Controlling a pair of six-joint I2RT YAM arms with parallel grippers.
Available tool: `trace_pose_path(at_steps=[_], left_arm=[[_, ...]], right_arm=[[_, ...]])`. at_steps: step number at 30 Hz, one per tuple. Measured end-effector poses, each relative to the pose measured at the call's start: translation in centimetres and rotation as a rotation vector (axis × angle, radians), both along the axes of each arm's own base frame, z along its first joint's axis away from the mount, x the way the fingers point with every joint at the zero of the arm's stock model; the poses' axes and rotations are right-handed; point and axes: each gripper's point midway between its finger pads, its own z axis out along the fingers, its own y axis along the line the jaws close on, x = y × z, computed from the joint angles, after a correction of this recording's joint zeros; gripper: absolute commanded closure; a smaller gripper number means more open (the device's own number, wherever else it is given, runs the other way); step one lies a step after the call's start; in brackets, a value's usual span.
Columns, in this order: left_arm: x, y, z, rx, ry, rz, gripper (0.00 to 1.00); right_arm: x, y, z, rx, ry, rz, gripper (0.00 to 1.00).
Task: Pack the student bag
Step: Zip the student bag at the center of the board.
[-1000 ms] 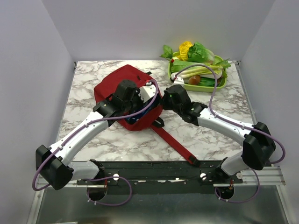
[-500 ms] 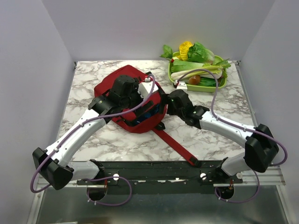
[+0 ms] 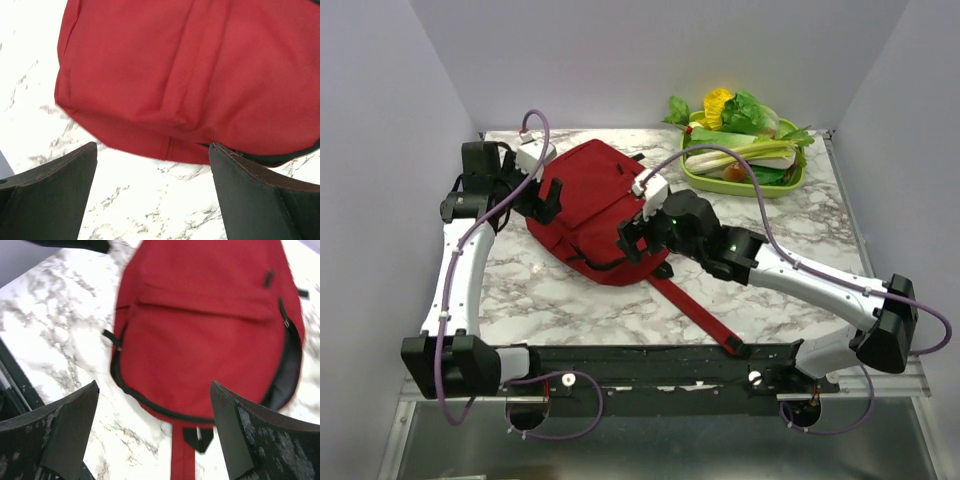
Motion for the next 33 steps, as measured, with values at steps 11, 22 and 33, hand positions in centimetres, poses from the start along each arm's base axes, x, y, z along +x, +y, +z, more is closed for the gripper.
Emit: trace_pose_path(at_steps=[11,22,33], left_arm=[[-0.3,7.5,-3.1,-0.128,0.112,0.208,0.01],[-0.7,8.4,-4.8,-0.184,0.205,0.251,0.01],[-0.9,8.0,-5.3,-0.201,0.218,0.237,0.01]], right_arm=[[-1.3,12.9,-6.2,-0.272,-0.111,0.443,0.16],[-0.7,15.9,-13.9,-0.443,-0.095,0.552,0.23],[1.4,16.4,-14.7,-0.486,-0.184,0.507,0.49]])
